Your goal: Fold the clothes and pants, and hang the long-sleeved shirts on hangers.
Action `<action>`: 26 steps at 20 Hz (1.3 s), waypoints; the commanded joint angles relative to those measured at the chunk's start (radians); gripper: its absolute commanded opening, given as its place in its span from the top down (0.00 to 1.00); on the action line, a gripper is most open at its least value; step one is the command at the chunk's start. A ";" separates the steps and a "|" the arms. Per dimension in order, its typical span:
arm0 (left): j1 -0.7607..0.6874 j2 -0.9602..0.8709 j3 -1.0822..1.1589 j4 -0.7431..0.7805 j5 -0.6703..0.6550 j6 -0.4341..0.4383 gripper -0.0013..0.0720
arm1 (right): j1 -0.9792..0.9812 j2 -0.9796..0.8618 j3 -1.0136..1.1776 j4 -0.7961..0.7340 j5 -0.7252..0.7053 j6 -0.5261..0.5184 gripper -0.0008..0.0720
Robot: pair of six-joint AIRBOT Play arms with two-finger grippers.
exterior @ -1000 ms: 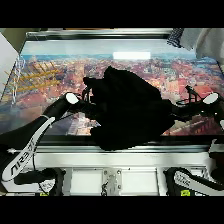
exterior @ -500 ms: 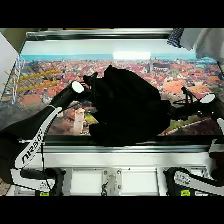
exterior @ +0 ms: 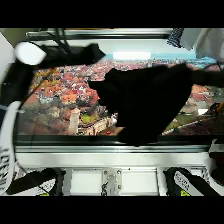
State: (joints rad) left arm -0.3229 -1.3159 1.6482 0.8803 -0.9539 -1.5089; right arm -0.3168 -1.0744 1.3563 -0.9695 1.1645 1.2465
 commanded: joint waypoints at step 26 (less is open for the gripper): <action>-0.166 -0.727 0.112 -0.123 -0.336 0.336 0.14 | 0.002 -0.089 0.145 0.084 0.150 0.010 0.96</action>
State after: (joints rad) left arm -0.4881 -2.0018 1.7233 0.8238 -1.1851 -1.2774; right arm -0.3157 -1.1568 1.5021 -0.8860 1.3136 1.2568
